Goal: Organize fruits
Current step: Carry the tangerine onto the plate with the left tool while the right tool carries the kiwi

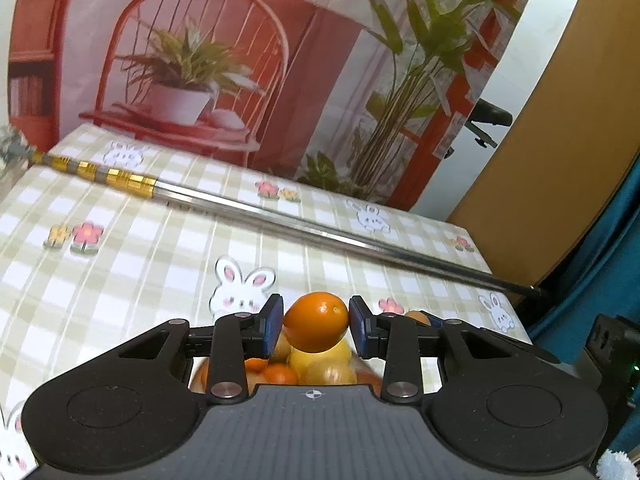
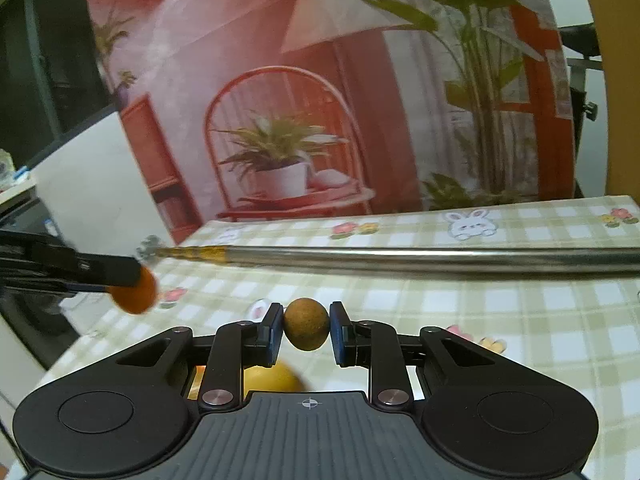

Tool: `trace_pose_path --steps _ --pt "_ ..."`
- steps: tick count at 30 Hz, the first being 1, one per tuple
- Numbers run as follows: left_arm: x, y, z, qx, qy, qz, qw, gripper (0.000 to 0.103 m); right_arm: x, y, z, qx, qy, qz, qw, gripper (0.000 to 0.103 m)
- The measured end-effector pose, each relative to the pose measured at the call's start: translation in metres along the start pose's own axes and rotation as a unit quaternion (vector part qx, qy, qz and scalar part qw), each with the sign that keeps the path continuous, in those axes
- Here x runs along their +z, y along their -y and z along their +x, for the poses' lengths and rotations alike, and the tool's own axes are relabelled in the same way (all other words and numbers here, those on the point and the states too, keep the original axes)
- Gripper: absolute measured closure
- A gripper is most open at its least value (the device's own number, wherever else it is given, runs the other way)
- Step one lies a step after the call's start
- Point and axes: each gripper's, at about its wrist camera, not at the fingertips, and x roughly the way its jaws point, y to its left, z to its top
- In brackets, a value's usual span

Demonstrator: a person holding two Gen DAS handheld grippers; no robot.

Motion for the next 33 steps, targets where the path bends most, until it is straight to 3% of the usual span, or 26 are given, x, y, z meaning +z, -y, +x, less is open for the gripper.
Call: trace_pose_path --steps 17,33 --pt "-0.048 -0.008 -0.014 0.006 -0.014 0.026 0.9995 0.065 -0.038 -0.055 -0.033 0.004 -0.017 -0.026 1.000 0.080" --pt "-0.053 -0.010 -0.002 0.025 -0.025 0.048 0.9982 0.065 -0.050 -0.066 -0.020 0.014 -0.049 -0.043 0.998 0.080"
